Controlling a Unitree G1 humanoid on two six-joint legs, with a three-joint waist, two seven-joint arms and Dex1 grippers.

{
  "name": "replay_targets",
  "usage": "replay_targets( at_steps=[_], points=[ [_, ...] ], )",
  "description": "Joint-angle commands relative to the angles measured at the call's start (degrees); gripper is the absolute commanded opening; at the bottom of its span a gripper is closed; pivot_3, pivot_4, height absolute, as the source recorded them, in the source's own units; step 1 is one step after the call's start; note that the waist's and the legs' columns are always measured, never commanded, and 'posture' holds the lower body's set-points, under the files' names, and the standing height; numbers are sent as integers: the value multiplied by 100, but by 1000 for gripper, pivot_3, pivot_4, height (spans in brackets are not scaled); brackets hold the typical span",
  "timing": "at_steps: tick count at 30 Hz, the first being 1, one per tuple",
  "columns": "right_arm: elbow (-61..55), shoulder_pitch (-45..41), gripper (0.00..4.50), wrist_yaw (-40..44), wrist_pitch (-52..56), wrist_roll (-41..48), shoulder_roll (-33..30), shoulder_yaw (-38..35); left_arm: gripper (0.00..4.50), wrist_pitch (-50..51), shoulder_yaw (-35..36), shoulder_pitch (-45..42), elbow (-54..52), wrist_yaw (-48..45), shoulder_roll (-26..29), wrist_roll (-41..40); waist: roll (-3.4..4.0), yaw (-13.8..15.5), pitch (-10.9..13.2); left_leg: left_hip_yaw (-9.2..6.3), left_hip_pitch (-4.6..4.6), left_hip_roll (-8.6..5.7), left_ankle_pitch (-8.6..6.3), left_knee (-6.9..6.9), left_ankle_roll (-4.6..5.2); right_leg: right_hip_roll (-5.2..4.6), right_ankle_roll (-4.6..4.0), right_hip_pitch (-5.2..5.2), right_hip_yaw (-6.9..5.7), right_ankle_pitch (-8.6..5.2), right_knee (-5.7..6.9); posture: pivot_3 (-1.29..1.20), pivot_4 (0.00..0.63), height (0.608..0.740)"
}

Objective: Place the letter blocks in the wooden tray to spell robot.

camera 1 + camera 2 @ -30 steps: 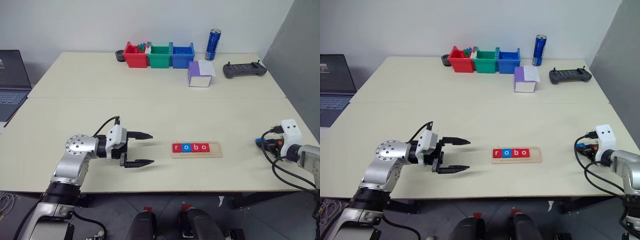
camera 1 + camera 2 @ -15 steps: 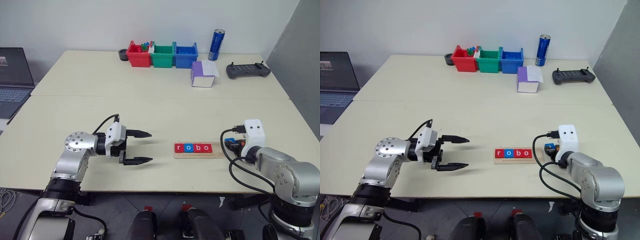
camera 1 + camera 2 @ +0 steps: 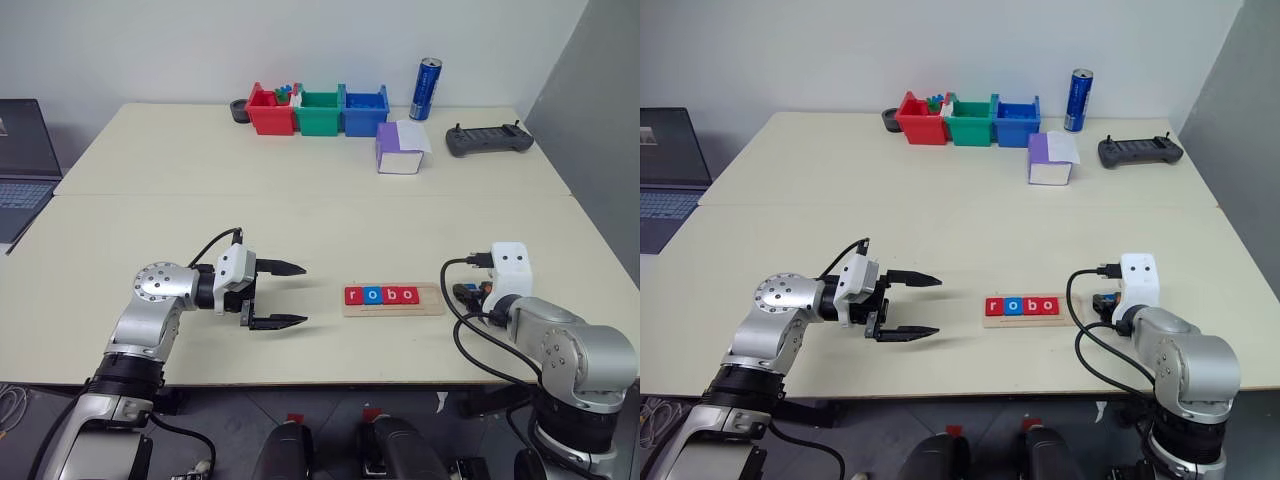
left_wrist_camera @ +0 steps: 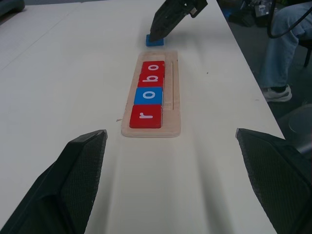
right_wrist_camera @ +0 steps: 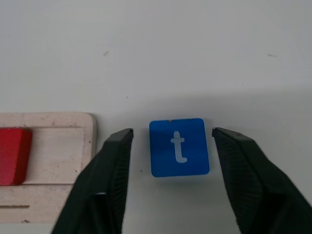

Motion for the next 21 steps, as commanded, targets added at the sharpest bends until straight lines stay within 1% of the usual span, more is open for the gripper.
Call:
replay_targets(
  at_steps=[1, 2, 4, 6, 7, 8, 10, 11, 12, 14, 17, 21],
  points=[
    [59, -160, 4186, 389, -15, 144, -595, -199, 4500, -33, 77, -84, -153, 13, 63, -35, 0, 4, 0, 0, -1, -1, 0, 0, 0, 0, 0, 0, 0, 0, -1, 0, 150, 740],
    [158, -172, 4476, 665, -101, 258, -974, -198, 4500, -34, 84, -90, -149, 18, 67, -35, 0, 7, 0, 0, -2, -3, 0, 0, 1, -1, 0, 0, 1, 0, -3, 0, 150, 740],
    [327, -138, 4476, 1351, -512, 537, -1779, -103, 4500, -29, 99, -98, -152, 39, 72, -38, 0, 13, 0, 1, -3, -5, -1, 0, 1, -2, 0, 0, 1, 0, -8, 0, 150, 740],
    [655, -21, 4476, 2497, -1663, 698, -2789, 278, 4500, -20, 100, -132, -130, 66, 61, -32, 2, 15, 2, 0, -3, -5, -2, -1, 3, -2, 0, 1, -1, 0, -14, 0, 150, 740],
    [889, 77, 4476, 3229, -2408, 740, -3228, 497, 4500, -25, 92, -148, -113, 75, 53, -26, 2, 17, 2, -1, -3, -6, -2, -4, 4, -2, 0, 1, -1, 0, -16, 0, 150, 740],
    [1113, 182, 4476, 3895, -3094, 792, -3515, 638, 4500, -33, 81, -158, -100, 83, 44, -20, 1, 18, 2, -3, -2, -5, -3, -3, 5, 0, 1, 3, -4, 0, -20, 0, 150, 740],
    [1628, 465, 4476, 5274, -4296, 1015, -3883, 777, 4500, -56, 79, -151, -102, 99, 45, -12, -7, 9, -2, -11, 1, -1, -4, -9, 6, 6, 1, 9, -12, -1, -32, 0, 150, 740],
    [1918, 564, 4476, 5801, -4702, 1071, -4024, 846, 4500, -73, 85, -141, -109, 108, 55, -5, -8, 3, -1, -12, 2, 3, -4, -11, 7, 10, 1, 11, -12, -1, -35, 0, 150, 740],
    [2400, 545, 4476, 6146, -5319, 849, -4172, 1045, 4500, -100, 102, -121, -122, 124, 78, 12, -8, 2, -1, -12, 2, 4, -4, -11, 7, 12, 1, 11, -13, -1, -36, 0, 150, 740],
    [3308, 243, 4476, 6587, -6381, 392, -4280, 1459, 4500, -115, 147, -84, -144, 132, 137, 13, -8, -5, 1, -9, 1, 3, -4, -8, 7, 11, 1, 11, -10, -1, -34, 0, 150, 740],
    [4552, -541, 4476, 7250, -7517, 37, -4118, 1936, 4500, -71, 200, 49, -311, 186, 202, -26, -8, -56, 2, 4, 2, 0, -4, 3, 6, 6, 6, 8, 1, 3, -24, 0, 150, 740],
    [6121, -1435, 4476, 7717, -8823, -590, -3870, 2472, 4500, -31, 242, 338, -636, 280, 276, -71, -9, -94, 3, 2, 8, 2, -2, 2, 4, 7, 8, 11, 0, 4, -19, 0, 150, 740]
  ],
)
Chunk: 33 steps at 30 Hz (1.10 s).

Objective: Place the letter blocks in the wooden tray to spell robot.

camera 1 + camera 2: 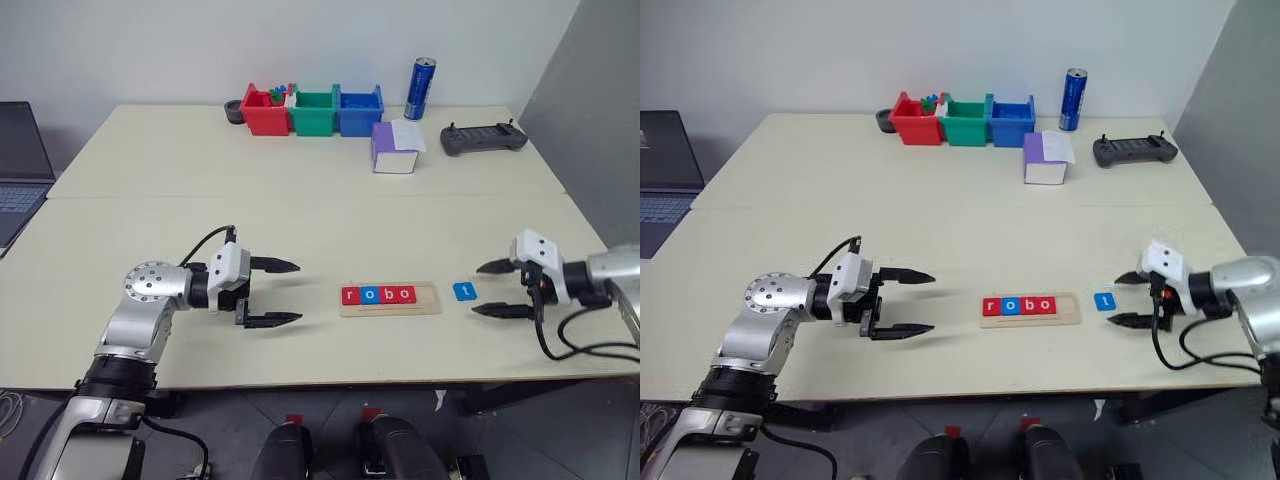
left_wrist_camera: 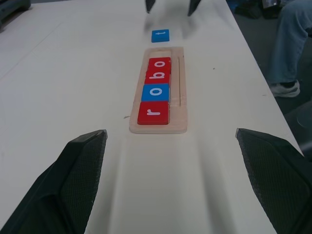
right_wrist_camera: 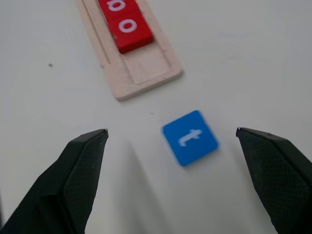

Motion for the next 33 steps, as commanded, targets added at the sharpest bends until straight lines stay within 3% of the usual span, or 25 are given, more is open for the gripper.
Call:
replay_targets(
  at_steps=[1, 12, 16, 22, 33],
  points=[
    [1111, -515, 4476, 563, -1093, -431, 152, 310, 4500, -1, 134, 222, -459, 92, 108, -82, -1, 3, 0, -1, -2, 0, 0, -2, -1, 0, -1, -2, -1, -1, 1, 0, 150, 740],
    [3207, -1575, 4476, 1112, -2291, -1120, 704, 759, 4500, 150, 256, 645, -932, 236, 311, -152, 2, 4, 2, 5, 4, -2, 1, 4, -2, -6, -4, -1, 6, -1, 19, 0, 150, 740],
    [3475, -1686, 3579, 1148, -2400, -1182, 811, 724, 4500, 168, 273, 668, -971, 252, 329, -193, 3, 1, 2, 6, 5, -1, 1, 3, -3, -6, -6, -1, 6, -1, 21, 0, 150, 740],
    [3613, -1767, 1457, 1049, -2489, -1198, 846, 654, 4500, 194, 199, 593, -948, 243, 288, -217, 3, 3, 2, 6, 6, -1, 2, 4, -3, -6, -6, -1, 7, -1, 22, 0, 150, 740],
    [3381, -1696, 1455, 1149, -2376, -1139, 789, 621, 4500, 186, 214, 481, -929, 260, 204, -282, 3, 4, 2, 7, 6, -1, 2, 5, -3, -6, -6, -1, 8, -1, 25, 0, 150, 740]
  ],
)
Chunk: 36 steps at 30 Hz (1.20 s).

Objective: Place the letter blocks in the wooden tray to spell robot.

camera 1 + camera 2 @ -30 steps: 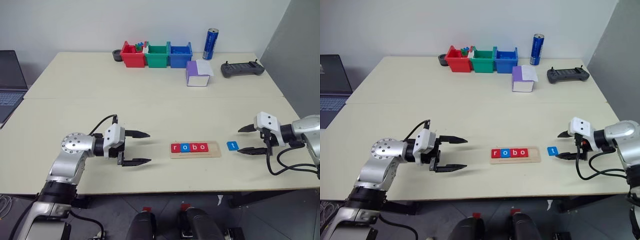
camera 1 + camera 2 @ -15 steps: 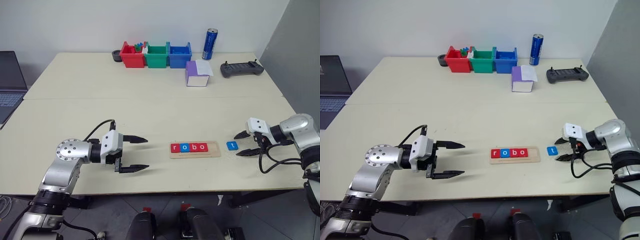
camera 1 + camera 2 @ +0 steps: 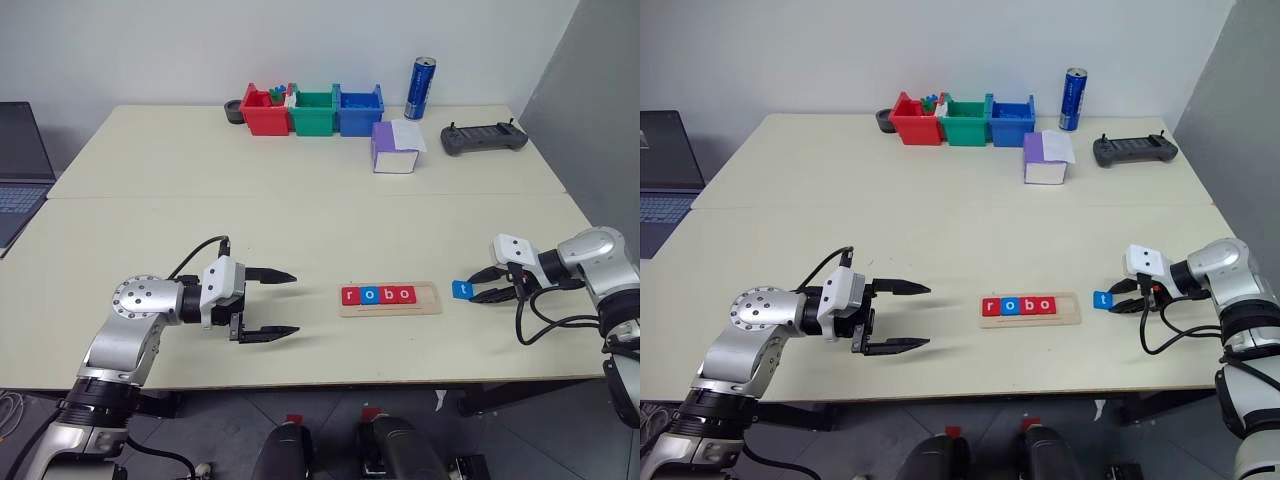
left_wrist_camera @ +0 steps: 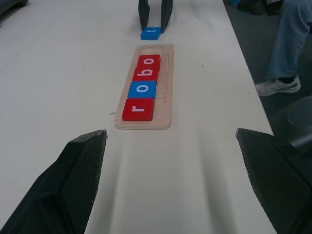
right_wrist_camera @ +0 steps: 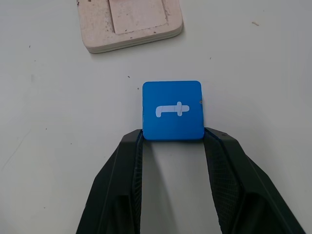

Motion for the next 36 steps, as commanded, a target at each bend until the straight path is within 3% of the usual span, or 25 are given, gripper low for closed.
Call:
replay_targets(
  at_steps=[1, 10, 21, 27, 32, 36],
  points=[
    [-244, 0, 1455, 300, 36, 38, -108, -130, 4500, -72, 105, -103, -112, 21, -38, -129, 0, 0, 0, 0, 0, 0, 0, 0, 0, 0, 0, 0, 0, 0, 0, 0, 150, 740],
    [-513, 190, 1455, 320, 190, 104, -187, -204, 4500, 311, 435, -249, -217, 199, -362, -790, 0, 9, 0, 0, -1, 0, 0, 4, 0, -1, 0, 0, 0, 0, 2, 0, 150, 740],
    [-888, 198, 1455, 405, 485, 230, -242, -286, 4500, 219, 388, -179, -194, 155, -315, -671, 1, -2, 0, 1, 1, 0, 1, 3, -2, -1, 0, 1, 1, 0, 4, 0, 150, 740],
    [-2514, 261, 1455, 157, 1797, 455, -450, -437, 4500, 133, 357, -99, -149, 70, -231, -522, 2, -2, 0, 0, 1, 1, 1, 2, -2, -1, 0, 0, 0, 0, 5, 0, 150, 740],
    [-4662, 660, 1455, -326, 3516, 1187, -227, -721, 4500, 115, 346, 31, -189, 131, -240, -453, 2, -3, -1, -1, 3, 3, 1, 2, -2, -1, 0, 0, -2, 0, 5, 0, 150, 740],
    [-5545, 1042, 1455, -715, 4163, 1182, -152, -552, 4500, 121, 314, 63, -214, 144, -250, -412, 2, 53, -1, -4, -1, 3, 0, 3, -1, -2, 0, 0, -5, 0, 3, 0, 150, 740]
  ],
)
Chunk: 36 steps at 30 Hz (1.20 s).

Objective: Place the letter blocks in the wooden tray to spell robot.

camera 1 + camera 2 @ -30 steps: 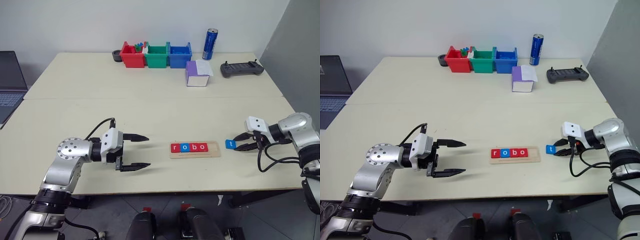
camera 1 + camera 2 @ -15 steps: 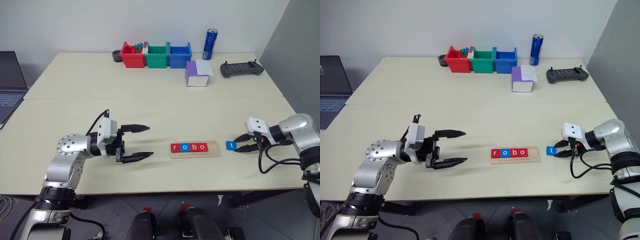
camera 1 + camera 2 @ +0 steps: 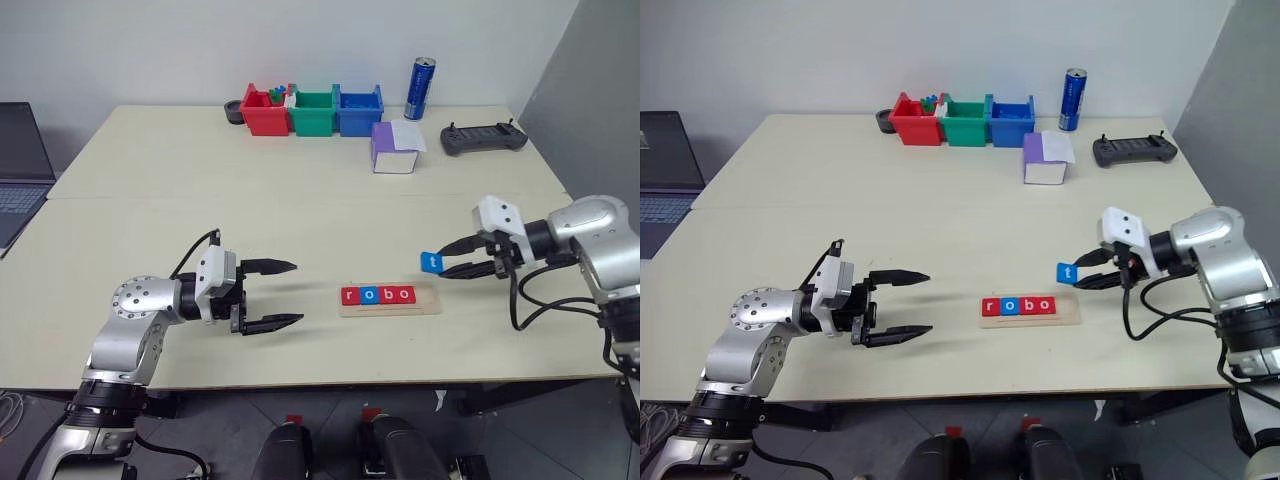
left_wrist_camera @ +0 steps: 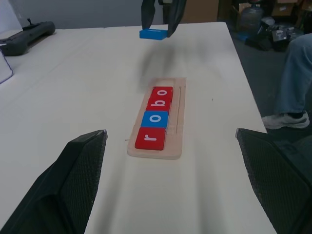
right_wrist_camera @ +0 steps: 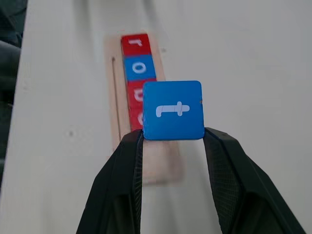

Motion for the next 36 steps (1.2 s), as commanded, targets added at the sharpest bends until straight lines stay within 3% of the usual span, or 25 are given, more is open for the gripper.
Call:
replay_targets(
  at_steps=[1, 15, 36],
  points=[
    [-584, 246, 1455, -327, 374, 0, -17, 47, 4500, -93, 21, 1, -177, 11, 41, 12, 0, 47, 0, 0, -1, -3, 0, 1, 0, -3, 0, 0, 1, 0, 0, 0, 150, 740],
    [551, 89, 1455, -196, -721, -703, -61, 708, 4500, -139, -87, -68, -74, -111, 34, 133, 0, 88, 0, 3, -2, -4, 0, 1, 1, -1, 0, -2, 0, 0, -2, 0, 150, 740],
    [1958, -416, 1455, 147, -1898, -1032, 284, 819, 4500, -153, -69, -59, -87, -139, 126, 167, 0, 88, 0, 3, -2, -4, 0, 1, 1, -1, 0, -2, 0, 0, -2, 0, 150, 740]
  ],
)
